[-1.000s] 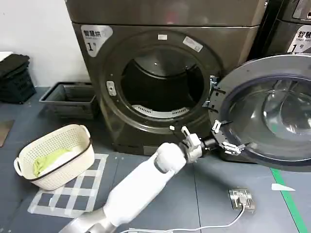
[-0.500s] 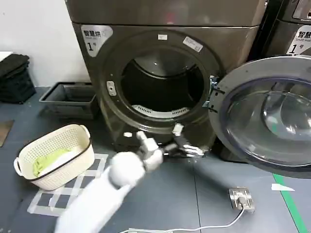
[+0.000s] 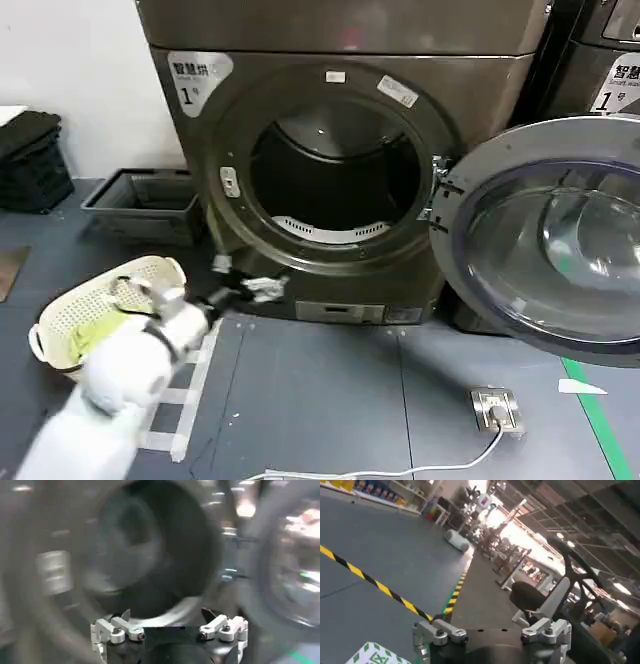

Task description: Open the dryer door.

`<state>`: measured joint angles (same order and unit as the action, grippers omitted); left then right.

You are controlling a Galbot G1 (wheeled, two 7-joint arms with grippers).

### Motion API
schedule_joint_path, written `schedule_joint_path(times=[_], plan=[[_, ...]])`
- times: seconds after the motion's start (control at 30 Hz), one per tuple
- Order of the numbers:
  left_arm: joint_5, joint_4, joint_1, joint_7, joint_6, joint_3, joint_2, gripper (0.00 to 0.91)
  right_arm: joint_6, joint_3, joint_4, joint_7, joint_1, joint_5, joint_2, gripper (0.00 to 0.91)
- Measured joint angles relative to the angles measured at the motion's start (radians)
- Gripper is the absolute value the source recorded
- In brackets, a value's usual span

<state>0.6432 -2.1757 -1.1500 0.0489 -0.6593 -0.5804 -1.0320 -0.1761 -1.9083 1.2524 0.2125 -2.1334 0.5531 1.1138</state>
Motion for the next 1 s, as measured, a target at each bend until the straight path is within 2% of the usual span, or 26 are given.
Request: schedule_joint_path(times=[0.17, 0.43, 0.67, 0.93, 1.0], plan=[[0.133, 0.028, -0.014, -0.133, -0.074, -0.149, 0.030, 0.907, 0.001, 0.010, 0.003, -0.001, 0.008, 0.000, -0.007, 0.907], [0.234, 0.093, -0.034, -0.280, -0.078, -0.282, 0.090, 0.907, -0.004, 0.030, 0.025, -0.001, 0.017, -0.001, -0.019, 0.907], [0.480, 0.172, -0.021, -0.476, -0.078, -0.262, 0.201, 0.907, -0.012, 0.045, 0.040, -0.010, 0.030, -0.001, -0.033, 0.907], [0.863, 0.279, 0.034, -0.718, -0.077, -0.185, 0.366, 0.907, -0.014, 0.055, 0.074, -0.022, 0.045, 0.000, -0.036, 0.907], [0.938, 0.303, 0.039, -0.750, -0.077, -0.173, 0.394, 0.907, -0.014, 0.057, 0.078, -0.024, 0.047, 0.001, -0.035, 0.907]])
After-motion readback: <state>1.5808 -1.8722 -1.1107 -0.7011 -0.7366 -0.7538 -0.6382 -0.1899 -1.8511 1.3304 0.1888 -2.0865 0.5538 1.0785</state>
